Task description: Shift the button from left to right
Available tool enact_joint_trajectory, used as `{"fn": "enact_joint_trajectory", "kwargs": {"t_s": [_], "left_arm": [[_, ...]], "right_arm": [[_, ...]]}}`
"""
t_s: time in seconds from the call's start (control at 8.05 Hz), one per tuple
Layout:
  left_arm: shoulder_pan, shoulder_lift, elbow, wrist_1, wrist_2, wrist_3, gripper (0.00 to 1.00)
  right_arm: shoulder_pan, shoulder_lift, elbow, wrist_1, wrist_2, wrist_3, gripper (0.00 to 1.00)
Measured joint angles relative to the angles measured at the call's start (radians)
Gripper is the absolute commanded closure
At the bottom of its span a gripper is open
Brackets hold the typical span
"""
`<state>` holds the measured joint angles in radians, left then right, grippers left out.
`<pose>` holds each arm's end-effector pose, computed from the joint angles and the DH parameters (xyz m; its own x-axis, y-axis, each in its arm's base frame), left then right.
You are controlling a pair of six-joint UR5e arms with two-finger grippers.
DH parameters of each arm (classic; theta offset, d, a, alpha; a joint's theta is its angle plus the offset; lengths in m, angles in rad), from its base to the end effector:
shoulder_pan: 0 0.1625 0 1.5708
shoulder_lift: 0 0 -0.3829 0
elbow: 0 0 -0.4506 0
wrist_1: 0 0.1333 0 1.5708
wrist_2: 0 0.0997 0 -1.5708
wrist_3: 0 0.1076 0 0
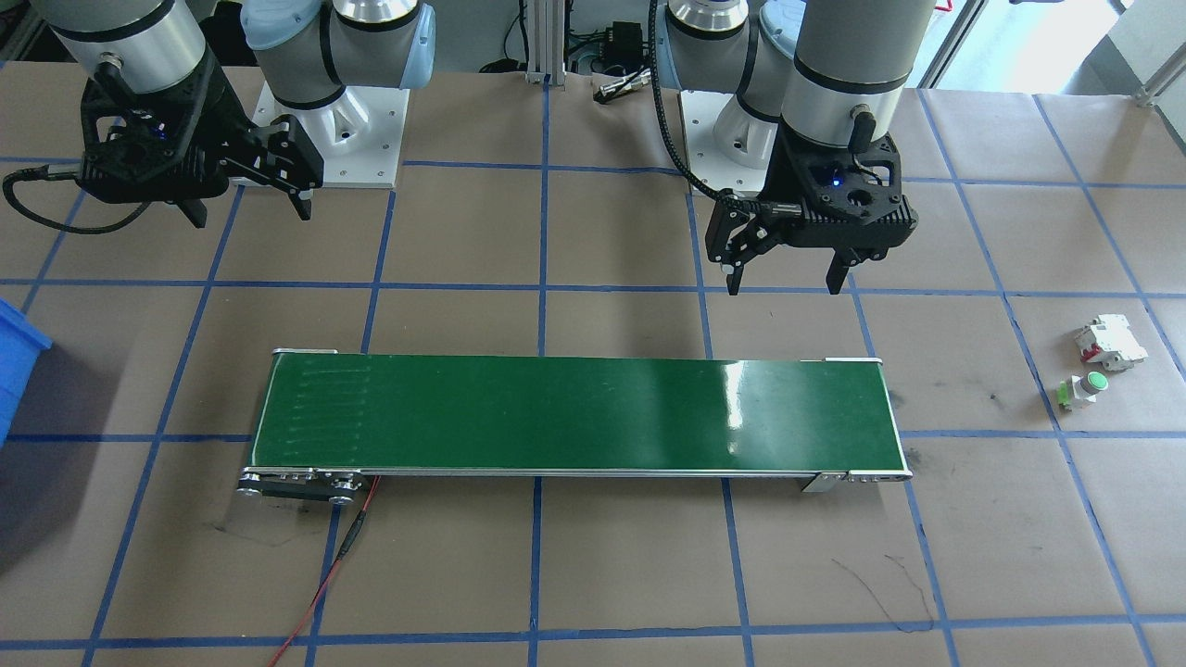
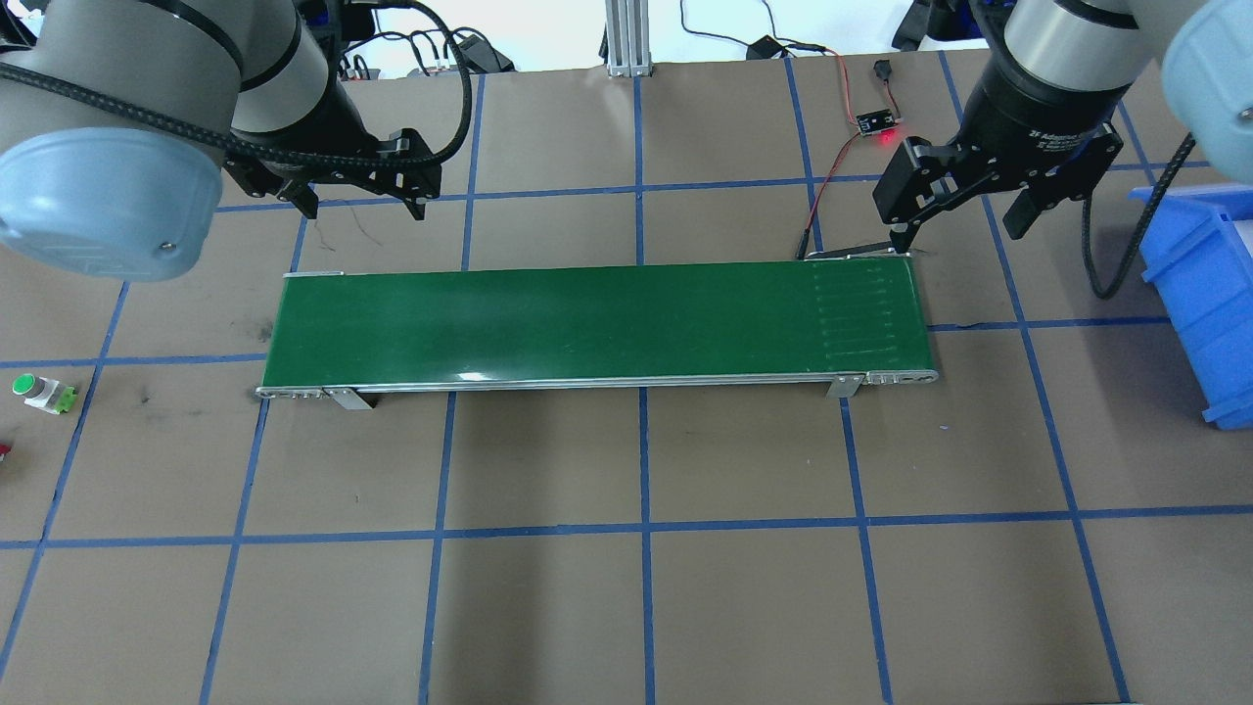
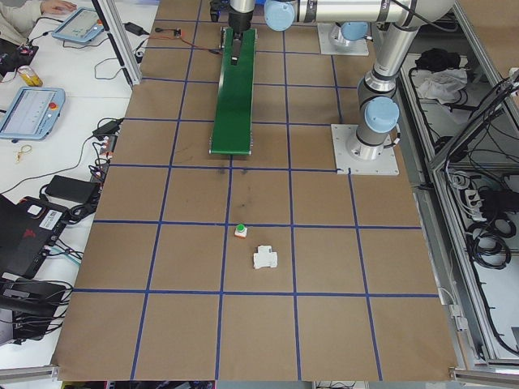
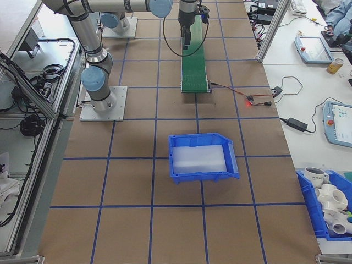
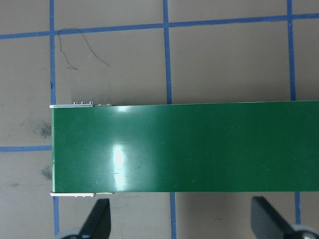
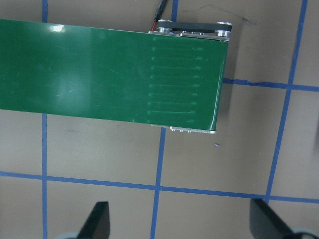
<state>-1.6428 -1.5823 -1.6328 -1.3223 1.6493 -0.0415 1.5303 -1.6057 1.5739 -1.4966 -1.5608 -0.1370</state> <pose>-0.1656 -0.5602 0.4240 -0.9974 0.0173 -0.0699 0.0295 0.9837 -0.1771 0.1127 -0.5371 0.4478 -0.9953 -0.0958 -0.0157 -0.0964 0.9945 0.0406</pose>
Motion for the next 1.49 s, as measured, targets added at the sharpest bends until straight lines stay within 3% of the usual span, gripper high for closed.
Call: {"fn": "enact_joint_trajectory", "kwargs": {"t_s": [0.25, 0.5, 0.75, 1.12, 1.49], "left_arm": [[0.009, 0.01, 0.002, 0.0, 0.004, 0.019, 0.0], [0.078, 0.022, 0.007, 0.004, 0.021, 0.12, 0.0], [0.272, 0.011, 0.002, 0.006, 0.016, 0.248, 0.0], [0.596, -0.028, 0.001, 0.011, -0.037, 0.572, 0.0], [0.866, -0.147, 0.006, 0.016, -0.083, 0.845, 0.0]], "right_arm": [[0.0, 0.0, 0.0, 0.0, -0.001, -0.001, 0.0], [0.0, 0.0, 0.0, 0.0, -0.001, -0.002, 0.0], [0.001, 0.0, 0.0, 0.001, -0.001, -0.001, 0.0], [0.001, 0.001, 0.0, 0.001, -0.001, -0.002, 0.0], [0.001, 0.001, 0.0, 0.0, -0.001, -0.005, 0.0]]}}
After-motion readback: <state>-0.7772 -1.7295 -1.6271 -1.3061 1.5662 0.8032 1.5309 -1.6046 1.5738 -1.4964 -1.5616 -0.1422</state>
